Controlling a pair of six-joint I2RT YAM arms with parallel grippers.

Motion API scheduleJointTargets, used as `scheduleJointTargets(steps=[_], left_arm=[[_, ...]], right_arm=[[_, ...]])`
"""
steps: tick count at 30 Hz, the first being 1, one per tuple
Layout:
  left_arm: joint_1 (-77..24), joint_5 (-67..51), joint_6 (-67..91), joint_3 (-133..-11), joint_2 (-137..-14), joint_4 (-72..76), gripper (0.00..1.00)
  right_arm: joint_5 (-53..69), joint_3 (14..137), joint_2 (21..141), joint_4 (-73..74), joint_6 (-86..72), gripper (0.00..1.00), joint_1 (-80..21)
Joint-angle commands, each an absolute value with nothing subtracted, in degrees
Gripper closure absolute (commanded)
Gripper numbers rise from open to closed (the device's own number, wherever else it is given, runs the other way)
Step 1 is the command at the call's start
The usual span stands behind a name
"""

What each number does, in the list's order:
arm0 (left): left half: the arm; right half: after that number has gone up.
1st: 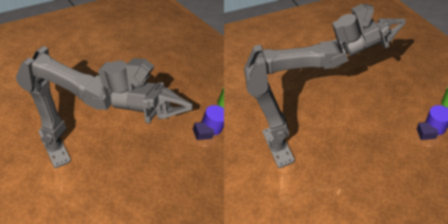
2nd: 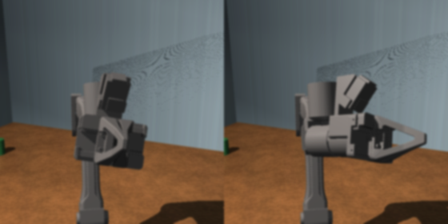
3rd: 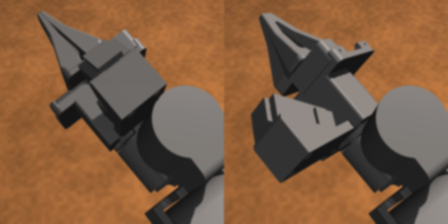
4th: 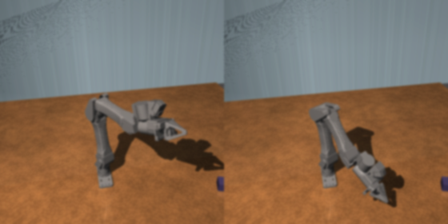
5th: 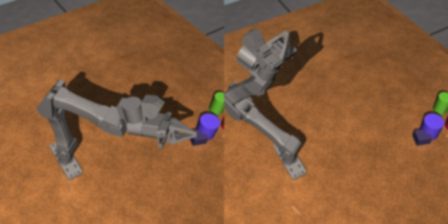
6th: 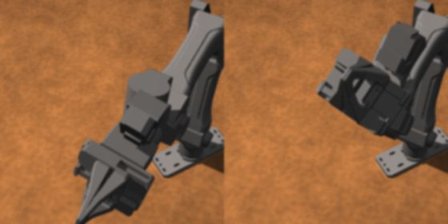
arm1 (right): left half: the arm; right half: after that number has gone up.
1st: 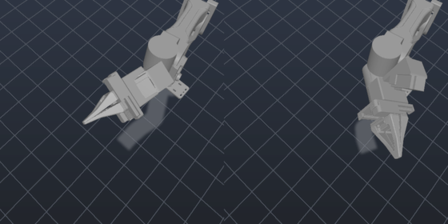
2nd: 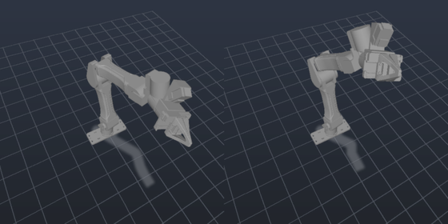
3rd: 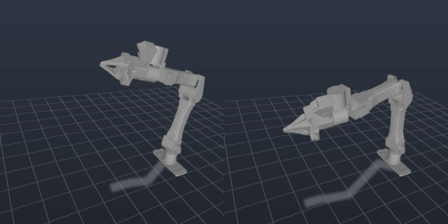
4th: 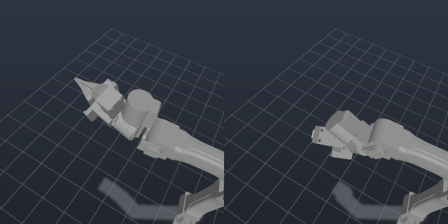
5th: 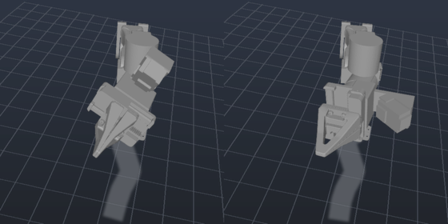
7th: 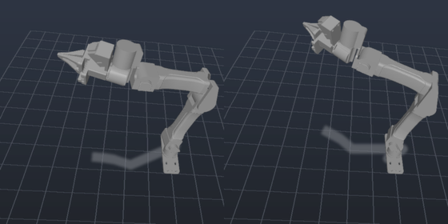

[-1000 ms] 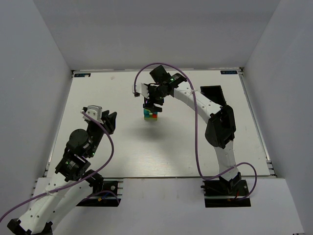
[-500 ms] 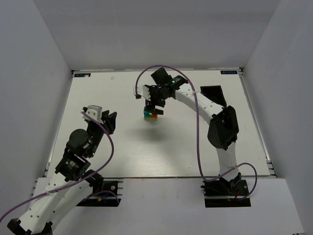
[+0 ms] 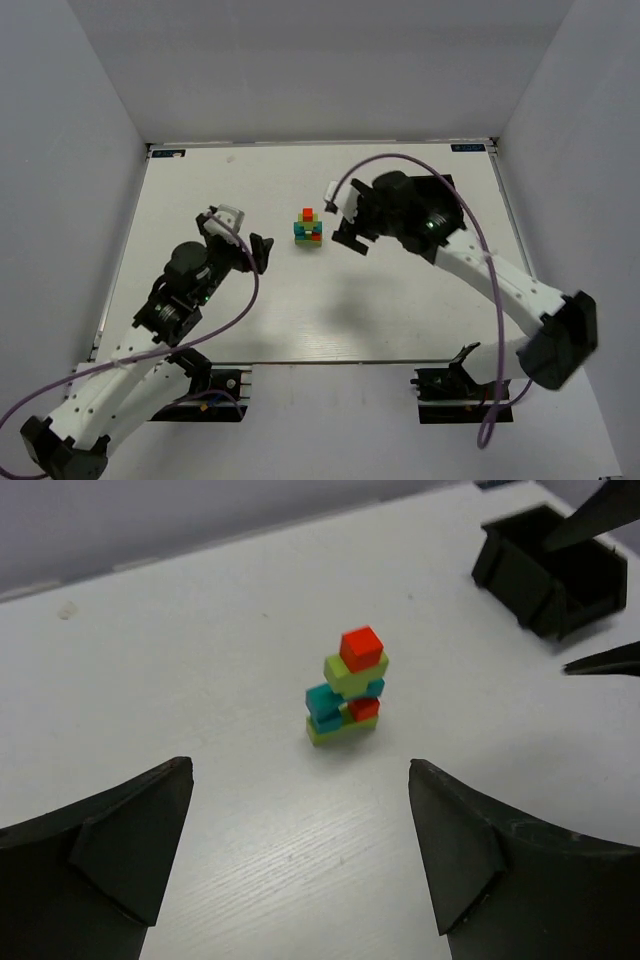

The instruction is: Build the wood block tower

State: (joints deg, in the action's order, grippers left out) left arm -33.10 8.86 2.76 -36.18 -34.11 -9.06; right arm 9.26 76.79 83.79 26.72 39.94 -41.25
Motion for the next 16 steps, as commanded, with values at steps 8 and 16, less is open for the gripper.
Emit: scheduleJointTargets(steps=[8, 16], left_arm=[[-32.96, 1.85, 1.32, -39.29, -41.75, -11.87, 0.01], [-32.96, 2.37, 0.79, -38.23, -41.75, -11.34, 0.01]], right_arm=[[-9.14, 42.82, 53.37, -5.45, 20.66, 0.1, -41.05], [-8.35, 34.54, 47.28, -8.0, 18.46, 0.1, -40.52]])
